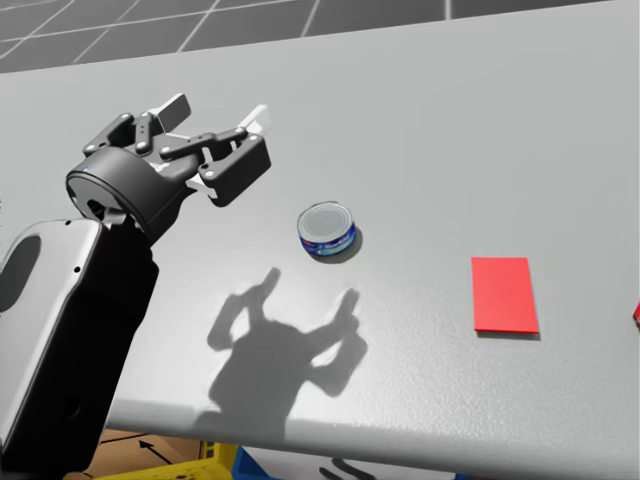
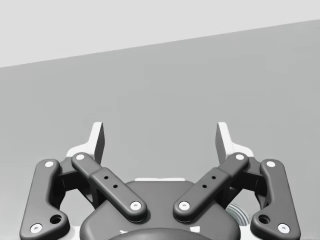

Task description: Look at the card. If it is red, pick the object on the left. If it is green, pick the object on the right.

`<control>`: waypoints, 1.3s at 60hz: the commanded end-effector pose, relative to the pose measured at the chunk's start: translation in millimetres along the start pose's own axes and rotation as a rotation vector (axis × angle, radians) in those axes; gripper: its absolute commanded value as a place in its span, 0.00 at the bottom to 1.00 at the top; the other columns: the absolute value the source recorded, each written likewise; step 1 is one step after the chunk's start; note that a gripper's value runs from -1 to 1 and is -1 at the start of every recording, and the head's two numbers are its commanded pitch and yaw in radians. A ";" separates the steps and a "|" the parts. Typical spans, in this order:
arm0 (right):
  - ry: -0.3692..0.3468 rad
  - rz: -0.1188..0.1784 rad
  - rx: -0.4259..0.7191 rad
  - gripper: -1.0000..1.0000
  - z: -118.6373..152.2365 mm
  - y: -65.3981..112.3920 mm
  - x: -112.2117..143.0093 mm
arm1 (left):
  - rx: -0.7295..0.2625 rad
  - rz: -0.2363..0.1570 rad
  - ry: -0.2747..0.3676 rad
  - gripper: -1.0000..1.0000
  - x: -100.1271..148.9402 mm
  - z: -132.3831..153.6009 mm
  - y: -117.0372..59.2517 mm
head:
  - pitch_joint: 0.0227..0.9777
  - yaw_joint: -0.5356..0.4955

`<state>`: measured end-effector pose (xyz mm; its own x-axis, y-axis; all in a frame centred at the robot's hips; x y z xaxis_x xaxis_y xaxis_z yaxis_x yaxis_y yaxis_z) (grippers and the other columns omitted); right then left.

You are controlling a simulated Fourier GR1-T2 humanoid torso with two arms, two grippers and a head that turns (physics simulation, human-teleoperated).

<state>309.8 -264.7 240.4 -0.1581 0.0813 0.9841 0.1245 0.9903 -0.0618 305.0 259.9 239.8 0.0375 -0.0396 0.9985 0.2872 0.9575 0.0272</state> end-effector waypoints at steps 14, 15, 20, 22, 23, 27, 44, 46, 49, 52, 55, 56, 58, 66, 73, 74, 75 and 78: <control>-0.004 0.005 -0.005 0.00 -0.7 -0.1 -0.7 | -0.128 0.008 0.156 0.00 -22.7 22.1 -31.5 | 0.85 0.78; -0.004 0.005 -0.005 0.00 -0.8 -0.1 -0.7 | -0.126 0.009 0.164 0.00 -24.5 22.6 -32.6 | 0.85 0.78; -0.004 0.006 -0.006 0.00 -0.8 0.2 -0.7 | -0.118 -0.014 0.206 0.00 -39.6 23.8 -40.2 | 0.85 0.78; -0.004 0.006 -0.006 0.00 -0.8 0.2 -0.6 | -0.118 -0.018 0.209 0.00 -41.5 23.5 -41.0 | 0.85 0.78; -0.005 0.006 -0.006 0.00 -0.8 0.3 -0.5 | -0.114 -0.026 0.218 0.00 -47.3 22.4 -43.1 | 0.85 0.78; -0.007 0.006 -0.008 0.00 -0.9 0.1 -0.5 | -0.110 -0.027 0.241 0.00 -58.6 18.3 -46.9 | 0.85 0.78; -0.008 0.006 -0.011 0.00 -1.2 -0.2 0.1 | -0.088 -0.040 0.290 0.00 -82.4 -3.8 -57.0 | 0.85 0.78; -0.008 0.006 -0.011 0.00 -1.2 -0.3 0.1 | -0.083 -0.041 0.296 0.00 -84.9 -8.3 -57.9 | 0.85 0.78; -0.008 0.006 -0.011 0.00 -1.3 -0.3 0.1 | -0.078 -0.045 0.299 0.00 -85.9 -11.2 -58.6 | 0.85 0.78; -0.008 0.006 -0.012 0.00 -1.3 -0.4 0.3 | -0.073 -0.051 0.306 0.00 -87.7 -16.3 -59.3 | 0.85 0.78; -0.009 0.006 -0.012 0.00 -1.1 -0.5 0.4 | -0.073 -0.046 0.312 0.00 -88.7 -20.5 -59.6 | 0.85 0.78; -0.009 0.007 -0.012 0.00 -1.1 -0.5 0.5 | -0.073 -0.046 0.314 0.00 -89.0 -21.5 -59.9 | 0.85 0.78; -0.010 0.006 -0.013 0.00 -1.1 -0.7 0.6 | -0.067 -0.056 0.317 0.00 -90.2 -25.7 -60.6 | 0.85 0.78; -0.011 0.006 -0.014 0.00 -0.9 -1.1 0.7 | -0.060 -0.036 0.334 0.00 -93.2 -37.4 -61.1 | 0.85 0.77; -0.012 0.005 -0.016 0.00 -0.8 -1.6 0.8 | -0.058 -0.026 0.348 0.00 -95.4 -43.8 -61.0 | 0.85 0.77; -0.012 0.005 -0.016 0.00 -0.8 -1.6 0.8 | -0.059 -0.024 0.352 0.00 -96.1 -45.0 -61.1 | 0.86 0.77; -0.012 0.005 -0.016 0.00 -0.7 -1.6 0.9 | -0.058 -0.024 0.355 0.00 -97.0 -46.1 -61.3 | 0.86 0.77; -0.013 0.005 -0.017 0.00 -0.7 -1.8 1.0 | -0.053 -0.029 0.361 0.00 -99.2 -48.5 -61.4 | 0.86 0.77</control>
<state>310.3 -265.9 241.3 -0.1684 0.0879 0.9818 0.1403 0.9880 -0.0644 321.7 193.2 143.5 0.3425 -0.1726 0.9236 0.3499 0.9357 0.0451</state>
